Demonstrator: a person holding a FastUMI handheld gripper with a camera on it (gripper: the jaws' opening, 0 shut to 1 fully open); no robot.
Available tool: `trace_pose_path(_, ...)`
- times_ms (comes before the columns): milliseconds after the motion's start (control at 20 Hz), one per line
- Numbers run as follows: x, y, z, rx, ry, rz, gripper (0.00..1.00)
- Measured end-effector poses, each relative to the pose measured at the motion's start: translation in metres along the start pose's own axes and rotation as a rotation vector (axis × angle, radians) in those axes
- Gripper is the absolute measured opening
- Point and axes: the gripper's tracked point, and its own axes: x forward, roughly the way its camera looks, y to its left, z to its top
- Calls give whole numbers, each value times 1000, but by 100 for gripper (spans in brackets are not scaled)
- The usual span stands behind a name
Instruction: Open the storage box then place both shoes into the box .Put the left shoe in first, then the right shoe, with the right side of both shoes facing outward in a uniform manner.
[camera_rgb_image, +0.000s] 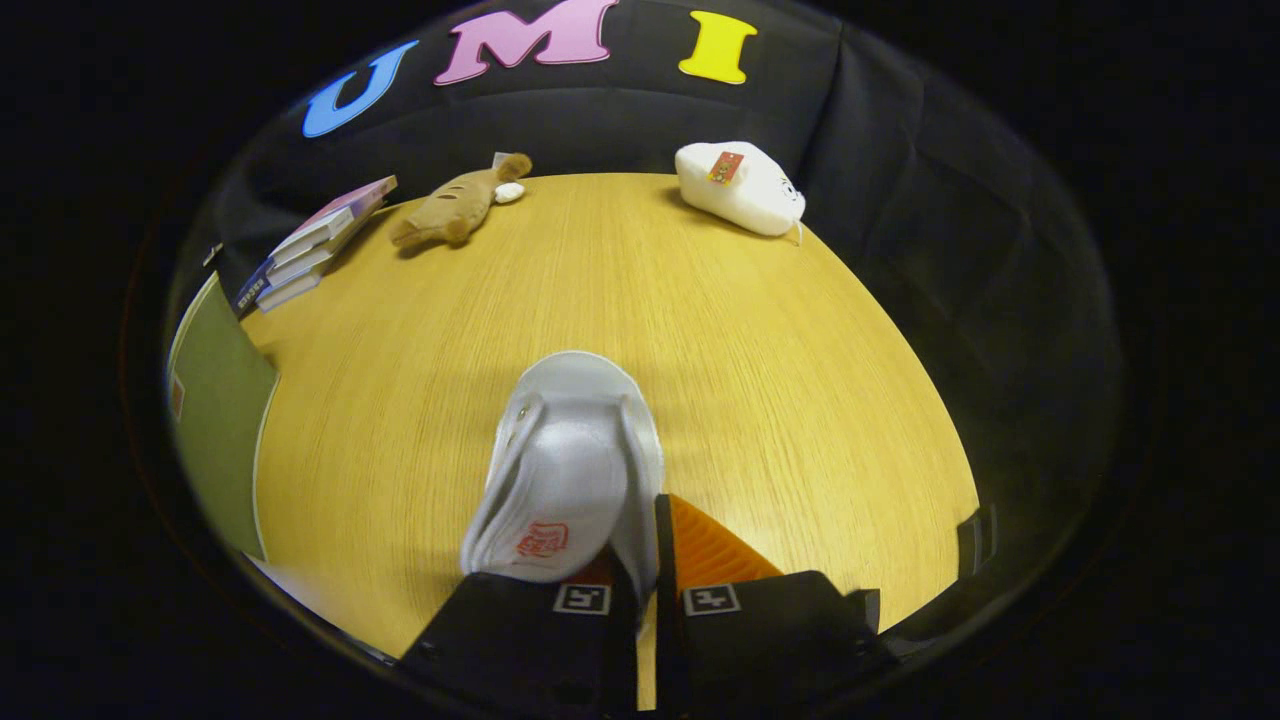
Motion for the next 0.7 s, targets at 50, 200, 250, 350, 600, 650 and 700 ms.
trace_pose_path(50,-3,1,0,45,14,22,8)
trace_pose_path(200,-16,4,8,133,14,66,6)
trace_pose_path(250,-23,5,12,137,6,68,6)
trace_pose_path(350,-41,10,26,153,-11,74,6)
trace_pose_path(600,-102,59,80,162,-65,136,6)
trace_pose_path(650,-117,76,92,160,-72,160,6)
trace_pose_path(700,-130,95,102,158,-79,186,6)
